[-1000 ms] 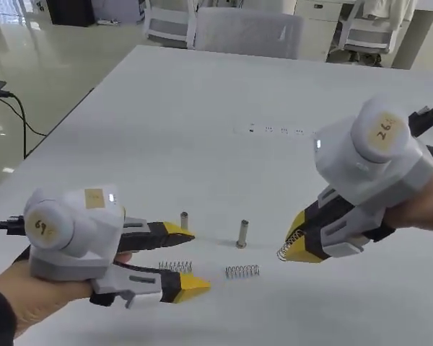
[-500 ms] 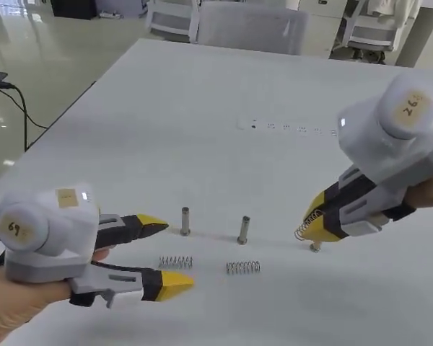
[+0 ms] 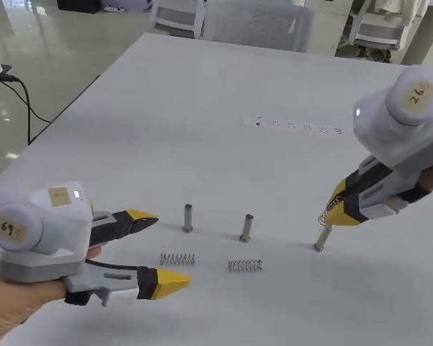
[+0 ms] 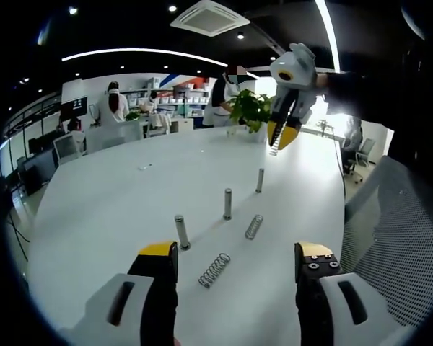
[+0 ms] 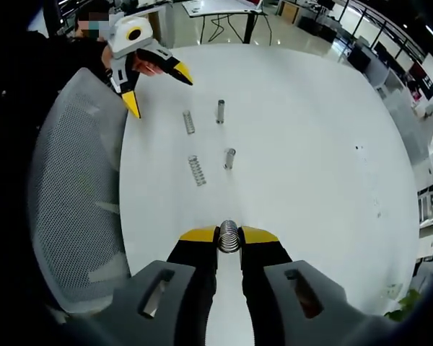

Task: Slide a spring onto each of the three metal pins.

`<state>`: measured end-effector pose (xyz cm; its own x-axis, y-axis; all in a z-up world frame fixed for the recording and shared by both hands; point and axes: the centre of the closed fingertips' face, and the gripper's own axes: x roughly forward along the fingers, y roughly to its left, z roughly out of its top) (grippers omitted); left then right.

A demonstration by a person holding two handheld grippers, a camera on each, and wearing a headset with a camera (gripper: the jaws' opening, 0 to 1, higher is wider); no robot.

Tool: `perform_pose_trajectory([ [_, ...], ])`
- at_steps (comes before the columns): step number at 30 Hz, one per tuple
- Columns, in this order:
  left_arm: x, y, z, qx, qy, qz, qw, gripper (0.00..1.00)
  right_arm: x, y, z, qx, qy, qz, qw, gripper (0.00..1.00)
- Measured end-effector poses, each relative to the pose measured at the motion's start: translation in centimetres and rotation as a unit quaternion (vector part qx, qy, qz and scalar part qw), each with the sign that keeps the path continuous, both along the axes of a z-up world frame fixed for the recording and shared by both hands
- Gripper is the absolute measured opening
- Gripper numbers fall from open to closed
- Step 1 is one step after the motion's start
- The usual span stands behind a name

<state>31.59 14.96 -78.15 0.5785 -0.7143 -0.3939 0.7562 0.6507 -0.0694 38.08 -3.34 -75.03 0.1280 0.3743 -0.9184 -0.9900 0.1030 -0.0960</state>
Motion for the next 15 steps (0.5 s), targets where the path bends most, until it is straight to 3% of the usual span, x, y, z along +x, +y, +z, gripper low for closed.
perform_pose_trajectory([
  [6,0.1,0.1,0.0,0.001,0.000,0.003,1.0000,0.65,1.4,-1.2,-1.2,-0.029,-0.005,-0.004,0.9995,0.13],
  [15,0.0,0.5,-0.2,0.003,0.004,0.007,1.0000,0.65,2.4,-1.9,-2.8,-0.047,0.003,-0.008,0.9988,0.13],
])
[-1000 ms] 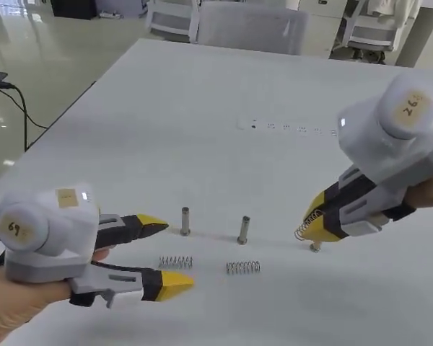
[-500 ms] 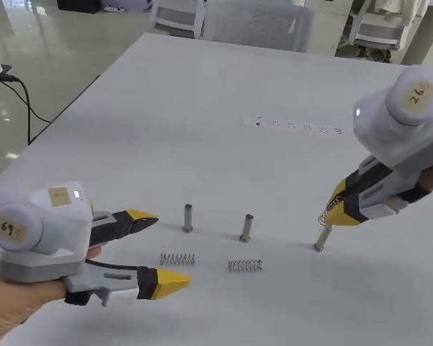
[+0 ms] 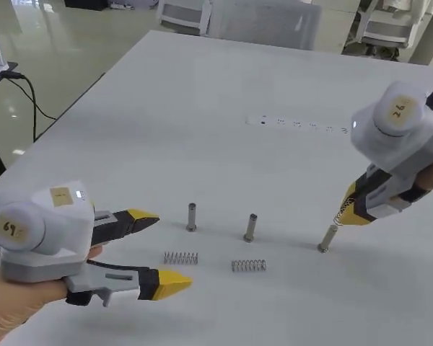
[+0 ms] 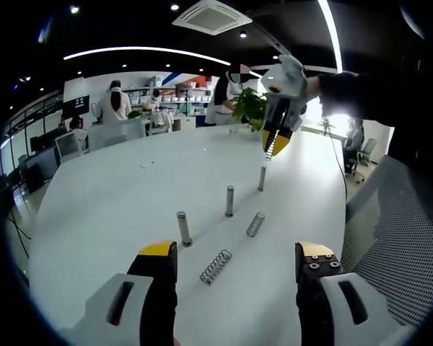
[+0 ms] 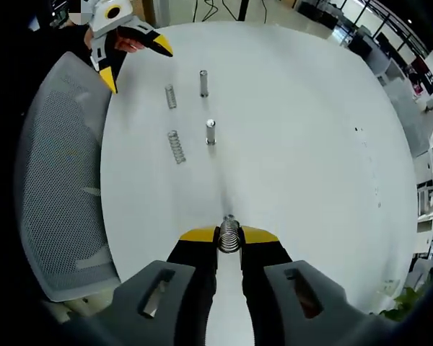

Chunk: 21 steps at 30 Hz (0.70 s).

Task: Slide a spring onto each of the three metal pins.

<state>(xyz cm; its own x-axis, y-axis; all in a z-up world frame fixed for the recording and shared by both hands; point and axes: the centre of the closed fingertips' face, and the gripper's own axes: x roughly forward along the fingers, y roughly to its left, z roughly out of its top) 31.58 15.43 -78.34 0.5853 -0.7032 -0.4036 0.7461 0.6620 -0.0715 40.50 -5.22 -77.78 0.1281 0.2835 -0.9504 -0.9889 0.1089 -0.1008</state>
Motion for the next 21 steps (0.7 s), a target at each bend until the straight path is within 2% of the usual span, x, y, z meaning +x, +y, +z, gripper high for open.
perform_pose_trajectory([
  [5,0.1,0.2,0.0,0.000,0.000,0.002,1.0000,0.65,0.4,-0.3,-0.8,-0.010,0.002,-0.001,0.9999,0.13],
  [21,0.1,0.2,-0.4,0.000,0.005,0.004,1.0000,0.64,0.7,-0.1,-1.9,-0.015,0.015,0.000,0.9998,0.13],
])
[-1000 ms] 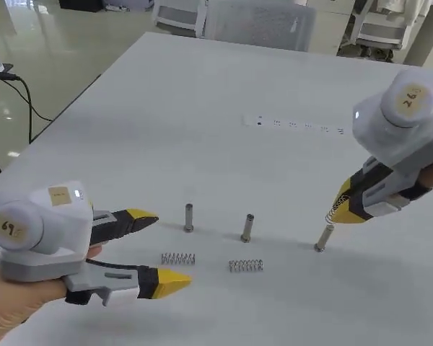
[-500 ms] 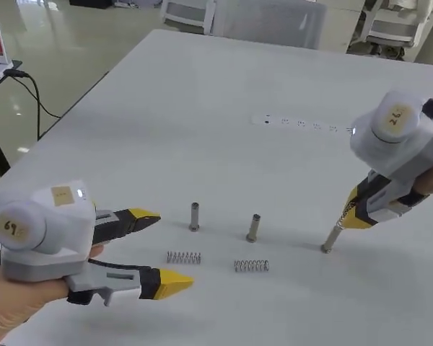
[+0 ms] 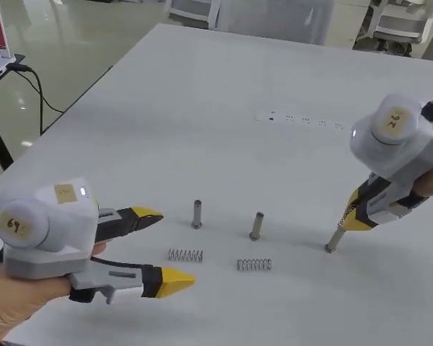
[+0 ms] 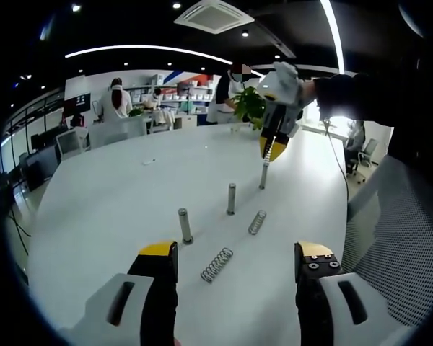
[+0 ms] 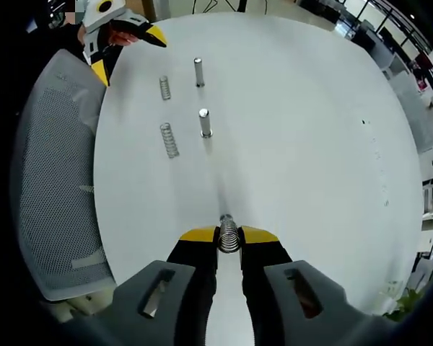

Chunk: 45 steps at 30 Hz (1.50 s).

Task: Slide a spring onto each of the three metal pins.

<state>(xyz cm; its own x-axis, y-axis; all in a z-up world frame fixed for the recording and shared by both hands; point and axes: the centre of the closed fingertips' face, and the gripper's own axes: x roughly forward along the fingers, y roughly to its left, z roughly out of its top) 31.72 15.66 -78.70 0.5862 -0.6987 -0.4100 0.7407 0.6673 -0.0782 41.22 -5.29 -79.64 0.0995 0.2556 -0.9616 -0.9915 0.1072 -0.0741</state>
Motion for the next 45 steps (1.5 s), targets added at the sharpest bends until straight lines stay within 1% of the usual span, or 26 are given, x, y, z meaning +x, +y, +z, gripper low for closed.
perform_pose_trajectory([
  [6,0.0,0.1,-0.1,0.000,0.002,0.002,1.0000,0.64,0.0,-0.1,-0.8,-0.007,0.007,0.001,1.0000,0.13],
  [12,0.1,0.0,0.0,0.001,0.001,0.002,1.0000,0.64,0.0,-0.2,-2.0,-0.018,0.007,0.005,0.9998,0.13],
  [16,0.1,-0.1,0.0,0.001,0.001,0.002,1.0000,0.64,-0.1,-0.2,-2.8,-0.024,0.013,0.003,0.9996,0.13],
  [22,0.1,-0.2,0.2,0.002,0.000,0.001,1.0000,0.64,0.0,-0.2,-4.1,-0.022,0.019,-0.009,0.9995,0.13],
  [27,0.1,-0.1,0.2,0.002,-0.001,0.002,1.0000,0.64,0.0,-0.1,-5.0,-0.021,0.015,-0.015,0.9995,0.13],
  [29,0.1,-0.1,0.2,0.002,-0.001,0.002,1.0000,0.63,-0.1,-0.2,-5.3,-0.022,0.019,-0.018,0.9994,0.13],
  [32,0.1,-0.2,0.2,0.002,-0.001,0.002,1.0000,0.63,-0.3,-0.3,-5.7,-0.023,0.023,-0.021,0.9992,0.13],
  [41,0.0,-0.3,0.2,0.001,-0.001,0.002,1.0000,0.63,-0.2,-0.2,-6.0,-0.017,0.023,-0.026,0.9992,0.14],
  [45,0.1,-0.2,0.2,0.001,-0.001,0.002,1.0000,0.64,-0.2,-0.1,-6.0,-0.014,0.024,-0.027,0.9993,0.16],
])
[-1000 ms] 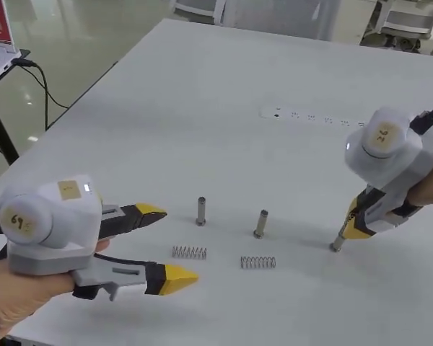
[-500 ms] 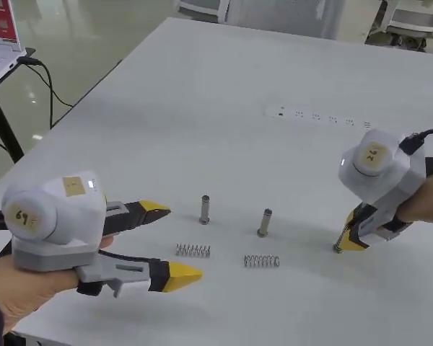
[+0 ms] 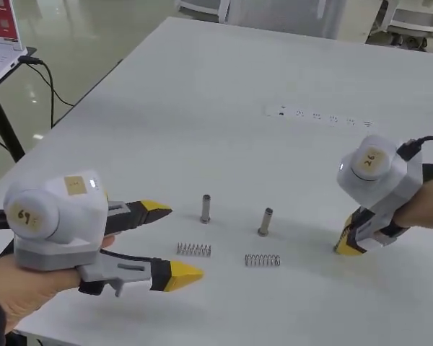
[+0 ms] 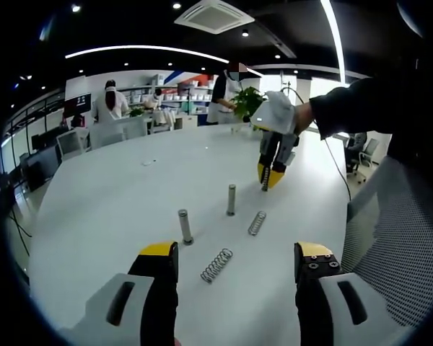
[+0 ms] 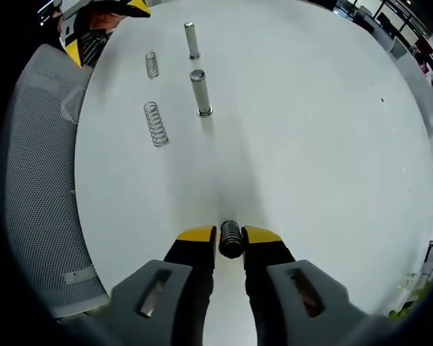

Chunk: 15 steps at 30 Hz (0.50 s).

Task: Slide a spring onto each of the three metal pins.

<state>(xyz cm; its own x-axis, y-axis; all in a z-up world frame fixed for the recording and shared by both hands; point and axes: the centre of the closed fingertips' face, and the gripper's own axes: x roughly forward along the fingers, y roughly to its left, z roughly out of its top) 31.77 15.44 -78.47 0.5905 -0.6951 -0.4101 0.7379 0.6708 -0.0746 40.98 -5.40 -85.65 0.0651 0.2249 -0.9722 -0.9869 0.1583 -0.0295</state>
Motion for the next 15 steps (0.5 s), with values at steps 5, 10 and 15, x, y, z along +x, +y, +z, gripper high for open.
perform_pose_trajectory([
  [5,0.0,0.1,-0.1,0.001,0.000,0.001,1.0000,0.64,0.2,0.0,0.1,0.006,-0.002,-0.001,1.0000,0.19],
  [10,0.1,0.0,0.1,0.000,-0.002,0.001,1.0000,0.64,0.2,0.2,0.4,0.012,-0.006,0.004,0.9999,0.23],
  [15,0.1,-0.1,0.1,0.001,-0.002,-0.001,1.0000,0.63,0.1,0.8,1.4,0.017,-0.019,0.016,0.9995,0.26],
])
